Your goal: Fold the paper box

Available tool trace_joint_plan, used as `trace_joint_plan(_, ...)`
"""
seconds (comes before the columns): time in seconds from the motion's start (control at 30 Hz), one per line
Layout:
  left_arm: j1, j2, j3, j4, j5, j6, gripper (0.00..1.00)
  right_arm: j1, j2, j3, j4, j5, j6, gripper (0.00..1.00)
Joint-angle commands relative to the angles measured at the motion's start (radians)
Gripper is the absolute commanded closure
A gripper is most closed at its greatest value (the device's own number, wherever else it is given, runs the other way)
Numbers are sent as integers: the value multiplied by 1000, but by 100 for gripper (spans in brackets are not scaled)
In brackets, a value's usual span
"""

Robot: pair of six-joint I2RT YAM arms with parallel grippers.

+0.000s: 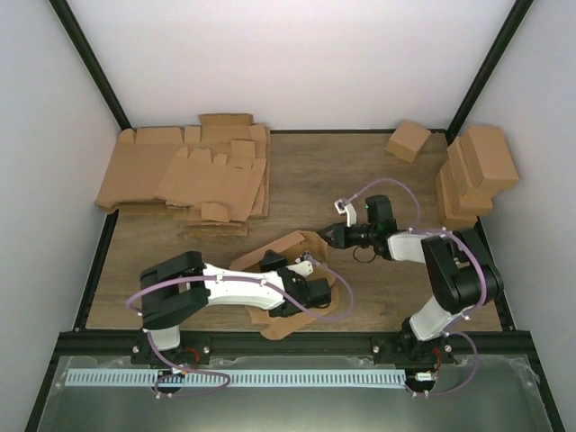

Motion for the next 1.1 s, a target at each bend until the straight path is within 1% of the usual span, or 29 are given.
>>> trace_joint_plan(0.0,-16,19,23,-18,-17,-36,96,6,-106,-68,55,46,46,72)
trace_joint_plan(0.07,-16,5,24,-16,-11,-38,96,7,-148,-96,44,75,46,72)
trace_joint_plan(0.4,-25,-94,26,-4,49,-25,96,49,-302,-166,-26,67,31,71)
trace_joint_plan(0.6,-28,-124,29,0,72,-14,96,61,-312,-192,-45,81,25,70)
trace_joint_plan(0.83,-51,-122,12,0,74,-18,96,91,-394,-279,9,129,43,67)
trace_joint_plan(0.93,-56,-115,8,-1,73,-23,96,111,-453,-314,32,173,63,61)
trace_joint_plan(1.07,-58,-113,1,-2,71,-26,96,144,-516,-390,131,220,104,57)
